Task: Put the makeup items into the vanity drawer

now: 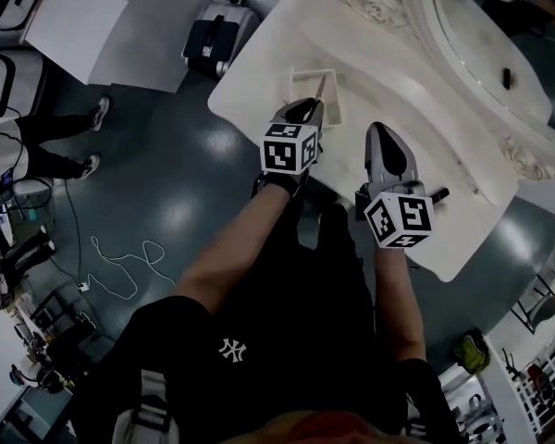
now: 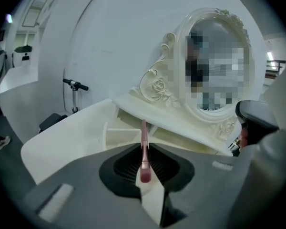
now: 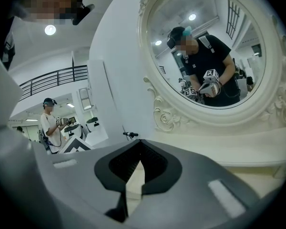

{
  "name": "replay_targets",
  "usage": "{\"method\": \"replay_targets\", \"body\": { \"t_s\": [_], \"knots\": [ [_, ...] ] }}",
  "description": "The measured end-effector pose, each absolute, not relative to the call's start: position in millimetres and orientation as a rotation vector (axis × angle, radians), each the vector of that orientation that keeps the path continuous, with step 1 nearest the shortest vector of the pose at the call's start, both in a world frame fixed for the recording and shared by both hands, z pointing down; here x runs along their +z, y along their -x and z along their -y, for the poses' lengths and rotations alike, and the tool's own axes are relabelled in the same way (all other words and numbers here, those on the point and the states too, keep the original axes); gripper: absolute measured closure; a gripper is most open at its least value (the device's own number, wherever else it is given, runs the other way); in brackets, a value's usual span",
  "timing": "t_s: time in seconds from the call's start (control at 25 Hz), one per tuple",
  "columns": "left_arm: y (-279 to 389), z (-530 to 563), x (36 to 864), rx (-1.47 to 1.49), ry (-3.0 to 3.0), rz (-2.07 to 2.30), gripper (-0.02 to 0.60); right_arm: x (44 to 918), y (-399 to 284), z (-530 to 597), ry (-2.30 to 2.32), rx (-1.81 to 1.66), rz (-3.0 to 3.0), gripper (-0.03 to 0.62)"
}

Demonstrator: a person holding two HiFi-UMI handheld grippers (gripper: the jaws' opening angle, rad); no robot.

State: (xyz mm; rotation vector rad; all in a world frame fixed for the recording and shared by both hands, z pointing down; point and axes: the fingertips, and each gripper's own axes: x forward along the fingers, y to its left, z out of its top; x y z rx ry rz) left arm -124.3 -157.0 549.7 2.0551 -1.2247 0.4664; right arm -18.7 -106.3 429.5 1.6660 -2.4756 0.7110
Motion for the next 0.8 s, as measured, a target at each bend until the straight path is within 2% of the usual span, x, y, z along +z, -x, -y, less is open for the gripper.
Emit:
{"method": "replay_targets", "body": {
  "t_s": [0.8],
  "knots": [
    [117, 166, 551, 0.453, -2.022, 1.268, 0.520, 436, -7, 108, -1.744, 0.741, 2.429, 0.569]
  ]
}}
